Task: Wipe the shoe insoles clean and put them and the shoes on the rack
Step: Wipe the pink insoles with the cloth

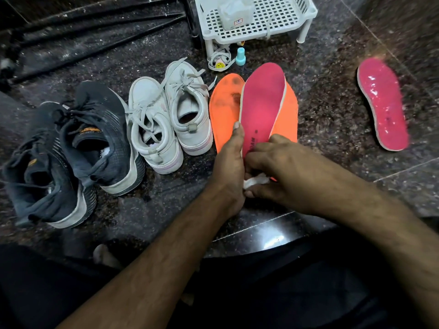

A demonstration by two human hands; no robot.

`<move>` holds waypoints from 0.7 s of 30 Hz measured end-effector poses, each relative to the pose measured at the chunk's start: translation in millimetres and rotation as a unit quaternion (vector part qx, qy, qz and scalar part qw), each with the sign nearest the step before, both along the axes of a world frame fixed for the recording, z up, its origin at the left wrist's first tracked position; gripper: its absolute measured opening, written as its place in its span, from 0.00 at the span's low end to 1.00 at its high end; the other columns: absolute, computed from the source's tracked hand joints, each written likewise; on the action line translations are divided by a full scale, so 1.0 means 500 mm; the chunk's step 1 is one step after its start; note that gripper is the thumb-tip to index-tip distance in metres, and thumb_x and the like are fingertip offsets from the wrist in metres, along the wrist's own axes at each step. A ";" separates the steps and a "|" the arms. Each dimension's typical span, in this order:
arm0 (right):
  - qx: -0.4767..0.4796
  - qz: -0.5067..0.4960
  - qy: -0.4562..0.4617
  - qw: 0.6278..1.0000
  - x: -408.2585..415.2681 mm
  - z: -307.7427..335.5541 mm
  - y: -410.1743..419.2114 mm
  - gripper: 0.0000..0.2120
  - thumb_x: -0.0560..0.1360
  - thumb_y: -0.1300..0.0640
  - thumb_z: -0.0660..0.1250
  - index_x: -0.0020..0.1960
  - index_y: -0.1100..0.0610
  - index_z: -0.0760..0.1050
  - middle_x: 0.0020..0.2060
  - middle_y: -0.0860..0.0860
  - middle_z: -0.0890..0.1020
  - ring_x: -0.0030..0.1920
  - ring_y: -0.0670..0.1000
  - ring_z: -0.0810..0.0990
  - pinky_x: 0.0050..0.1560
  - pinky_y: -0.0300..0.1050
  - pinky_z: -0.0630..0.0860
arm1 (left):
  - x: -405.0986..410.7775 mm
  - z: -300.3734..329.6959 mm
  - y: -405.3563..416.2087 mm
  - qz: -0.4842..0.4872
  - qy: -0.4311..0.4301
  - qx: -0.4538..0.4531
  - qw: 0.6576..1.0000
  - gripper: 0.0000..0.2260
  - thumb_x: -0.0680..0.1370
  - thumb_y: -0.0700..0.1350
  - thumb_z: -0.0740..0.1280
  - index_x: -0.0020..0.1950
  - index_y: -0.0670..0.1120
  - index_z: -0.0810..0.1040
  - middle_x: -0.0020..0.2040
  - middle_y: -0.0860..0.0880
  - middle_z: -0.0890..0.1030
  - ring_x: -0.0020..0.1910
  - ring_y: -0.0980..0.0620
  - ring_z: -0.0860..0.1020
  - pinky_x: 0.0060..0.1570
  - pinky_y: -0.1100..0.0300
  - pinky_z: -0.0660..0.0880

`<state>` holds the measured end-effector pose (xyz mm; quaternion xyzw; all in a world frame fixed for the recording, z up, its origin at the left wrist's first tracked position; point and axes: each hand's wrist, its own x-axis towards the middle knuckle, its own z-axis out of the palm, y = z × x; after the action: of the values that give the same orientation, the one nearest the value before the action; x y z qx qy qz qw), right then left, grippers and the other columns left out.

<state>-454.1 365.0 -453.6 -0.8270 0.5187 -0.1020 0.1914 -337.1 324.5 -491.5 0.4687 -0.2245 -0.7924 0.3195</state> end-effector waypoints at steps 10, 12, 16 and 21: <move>-0.057 -0.284 -0.166 0.943 -0.087 0.036 -0.021 0.06 0.73 0.50 0.74 0.45 0.49 0.79 0.35 0.42 0.81 0.33 0.40 0.77 0.36 0.32 0.70 | -0.005 0.016 0.009 -0.103 0.027 -0.056 0.993 0.24 0.86 0.58 0.50 0.58 0.43 0.79 0.45 0.43 0.82 0.36 0.45 0.79 0.29 0.51 0.81; -0.035 -0.272 -0.140 0.951 -0.075 0.026 -0.020 0.05 0.74 0.51 0.74 0.45 0.49 0.79 0.35 0.42 0.82 0.33 0.38 0.77 0.39 0.33 0.73 | -0.011 0.016 0.012 -0.109 0.023 -0.046 0.993 0.24 0.85 0.58 0.51 0.56 0.44 0.79 0.40 0.44 0.82 0.35 0.46 0.80 0.29 0.51 0.81; 0.073 -0.119 -0.099 0.985 -0.014 0.022 -0.004 0.06 0.72 0.55 0.74 0.42 0.49 0.77 0.30 0.41 0.79 0.32 0.36 0.76 0.35 0.31 0.71 | -0.006 0.011 0.010 -0.071 0.001 -0.023 0.997 0.26 0.84 0.59 0.55 0.34 0.44 0.76 0.27 0.48 0.74 0.24 0.53 0.71 0.25 0.62 0.68; 0.073 -0.135 -0.079 0.985 -0.041 0.024 -0.009 0.05 0.71 0.53 0.74 0.42 0.48 0.77 0.31 0.43 0.80 0.32 0.40 0.77 0.37 0.43 0.76 | -0.006 0.015 0.013 -0.121 0.025 -0.047 0.991 0.25 0.85 0.58 0.53 0.44 0.43 0.81 0.35 0.44 0.79 0.27 0.49 0.77 0.24 0.59 0.75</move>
<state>-474.7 360.4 -441.4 -0.7228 0.6148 -0.1537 0.2756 -339.9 331.0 -484.2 0.4020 -0.3087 -0.8255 0.2483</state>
